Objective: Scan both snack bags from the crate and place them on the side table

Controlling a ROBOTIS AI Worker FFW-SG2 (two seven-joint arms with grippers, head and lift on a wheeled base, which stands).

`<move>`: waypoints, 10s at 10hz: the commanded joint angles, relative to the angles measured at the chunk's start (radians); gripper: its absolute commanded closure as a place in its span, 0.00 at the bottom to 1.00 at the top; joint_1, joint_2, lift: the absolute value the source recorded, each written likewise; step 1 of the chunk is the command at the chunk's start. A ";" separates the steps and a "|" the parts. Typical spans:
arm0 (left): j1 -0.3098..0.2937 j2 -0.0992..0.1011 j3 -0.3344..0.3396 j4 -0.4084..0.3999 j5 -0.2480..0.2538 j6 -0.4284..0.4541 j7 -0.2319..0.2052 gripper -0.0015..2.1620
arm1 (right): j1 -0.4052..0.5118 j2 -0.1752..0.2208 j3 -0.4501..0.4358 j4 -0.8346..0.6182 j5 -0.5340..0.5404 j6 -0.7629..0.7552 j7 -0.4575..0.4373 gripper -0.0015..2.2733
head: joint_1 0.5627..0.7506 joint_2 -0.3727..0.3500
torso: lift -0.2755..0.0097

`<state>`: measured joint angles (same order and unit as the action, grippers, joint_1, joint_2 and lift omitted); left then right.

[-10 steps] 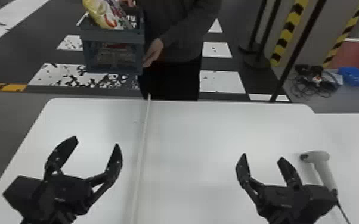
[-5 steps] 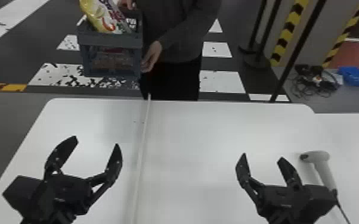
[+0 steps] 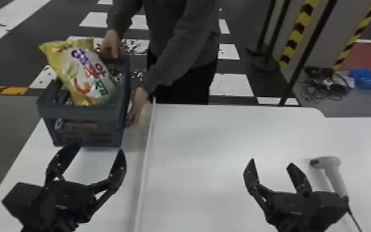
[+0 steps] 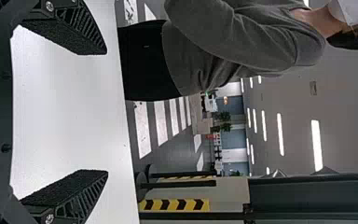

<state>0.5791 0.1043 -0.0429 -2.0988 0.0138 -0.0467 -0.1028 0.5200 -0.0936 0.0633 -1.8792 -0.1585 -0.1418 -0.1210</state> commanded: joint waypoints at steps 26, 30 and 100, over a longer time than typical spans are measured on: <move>-0.341 0.018 0.357 0.178 0.314 0.310 -0.118 0.09 | -0.012 -0.005 0.006 0.000 0.010 0.028 0.001 0.04 | 0.70 0.72 | 0.63; -0.516 0.048 0.357 0.356 0.342 0.408 -0.181 0.09 | -0.011 -0.005 0.006 0.000 0.007 0.040 0.001 0.04 | 0.70 0.73 | 0.63; -0.556 0.012 -0.357 0.034 -0.152 0.930 0.015 0.02 | -0.037 -0.023 -0.103 -0.009 -0.059 0.123 0.004 0.04 | 0.70 0.03 | 0.63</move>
<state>-0.0198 0.0901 -0.4416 -2.0061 -0.1413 0.8966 -0.0861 0.4865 -0.1166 -0.0419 -1.8910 -0.2185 -0.0214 -0.1161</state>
